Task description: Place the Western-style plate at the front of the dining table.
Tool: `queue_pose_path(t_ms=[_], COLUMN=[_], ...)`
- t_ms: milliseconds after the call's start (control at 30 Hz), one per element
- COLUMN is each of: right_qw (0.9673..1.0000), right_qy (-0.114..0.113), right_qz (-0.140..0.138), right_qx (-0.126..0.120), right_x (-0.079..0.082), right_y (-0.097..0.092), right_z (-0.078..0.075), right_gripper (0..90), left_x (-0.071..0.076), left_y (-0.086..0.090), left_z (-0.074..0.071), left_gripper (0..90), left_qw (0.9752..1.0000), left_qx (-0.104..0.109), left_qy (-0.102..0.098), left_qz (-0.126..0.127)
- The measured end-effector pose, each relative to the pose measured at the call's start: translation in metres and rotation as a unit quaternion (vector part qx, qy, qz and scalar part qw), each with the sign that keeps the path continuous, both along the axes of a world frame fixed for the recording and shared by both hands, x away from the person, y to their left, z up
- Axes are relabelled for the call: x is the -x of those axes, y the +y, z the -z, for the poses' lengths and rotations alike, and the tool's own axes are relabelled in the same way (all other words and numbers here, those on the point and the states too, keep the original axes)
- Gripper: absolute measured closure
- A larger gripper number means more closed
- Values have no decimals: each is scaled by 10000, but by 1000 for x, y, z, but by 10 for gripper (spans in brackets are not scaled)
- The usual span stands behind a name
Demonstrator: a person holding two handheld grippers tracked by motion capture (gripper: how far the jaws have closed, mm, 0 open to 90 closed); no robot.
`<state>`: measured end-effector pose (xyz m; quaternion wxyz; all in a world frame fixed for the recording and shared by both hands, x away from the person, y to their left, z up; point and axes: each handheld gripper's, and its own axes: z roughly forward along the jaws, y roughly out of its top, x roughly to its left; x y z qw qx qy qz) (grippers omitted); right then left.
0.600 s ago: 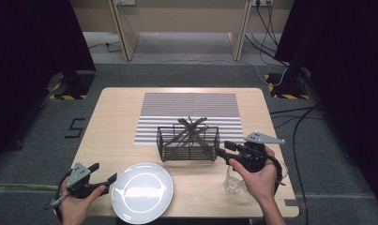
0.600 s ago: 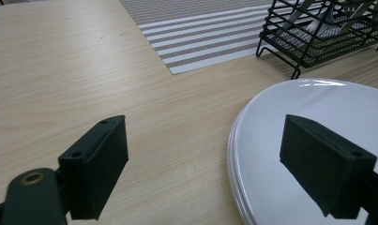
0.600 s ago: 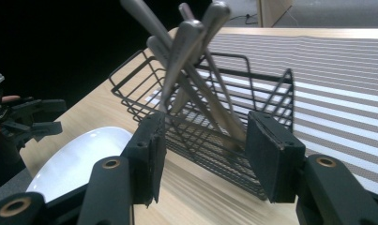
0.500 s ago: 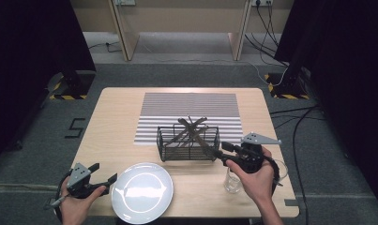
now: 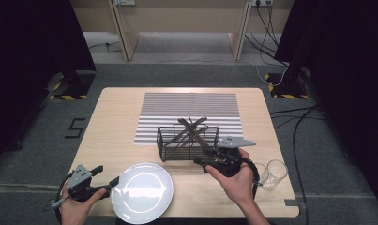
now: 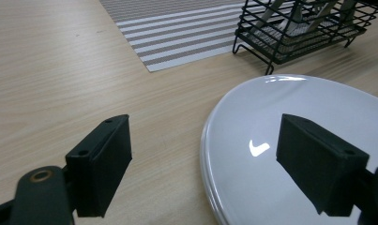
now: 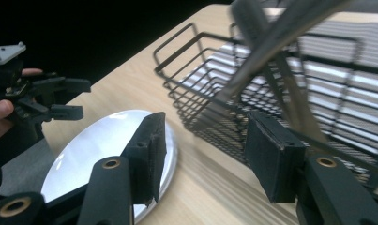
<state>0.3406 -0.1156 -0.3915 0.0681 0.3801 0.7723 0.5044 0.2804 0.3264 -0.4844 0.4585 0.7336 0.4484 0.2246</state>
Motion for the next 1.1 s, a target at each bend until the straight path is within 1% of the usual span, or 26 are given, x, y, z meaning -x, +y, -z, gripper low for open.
queue_pose_path(t_ms=[100, 267, 333, 533, 700, 800, 900, 967, 1033, 1100], right_qw=[9998, 9991, 9987, 9971, 9951, 9937, 9918, 9898, 9862, 9828], right_qy=[28, 65, 99, 290, 474, 588, 736, 849, 1036, 1182], right_qz=[-159, -354, -423, -598, -730, -803, -880, -968, -1089, -1206], right_qx=[78, 202, 257, 362, 460, 510, 558, 605, 694, 746], right_x=[-1, -1, -1, 1, 3, 4, 4, 3, 4, 4], right_y=[12, 29, 34, 47, 55, 59, 62, 64, 66, 68], right_z=[4, 12, 16, 29, 43, 50, 57, 63, 67, 72], right_gripper=[488, 492, 493, 492, 492, 493, 493, 496, 497, 495], left_x=[1, 2, 3, 4, 7, 8, 9, 10, 10, 10], left_y=[-1, -2, -2, -3, -5, -6, -6, -7, -6, -5], left_z=[1, 3, 4, 8, 12, 14, 15, 16, 17, 19], left_gripper=[183, 188, 189, 200, 218, 224, 229, 234, 248, 253], left_qw=[9999, 9998, 9997, 9991, 9981, 9976, 9969, 9964, 9961, 9956], left_qx=[61, 63, 29, 54, 45, 68, 113, 162, 245, 279], left_qy=[69, 146, 200, 380, 547, 626, 712, 760, 767, 837], left_qz=[57, 100, 113, 165, 278, 289, 321, 349, 366, 330])
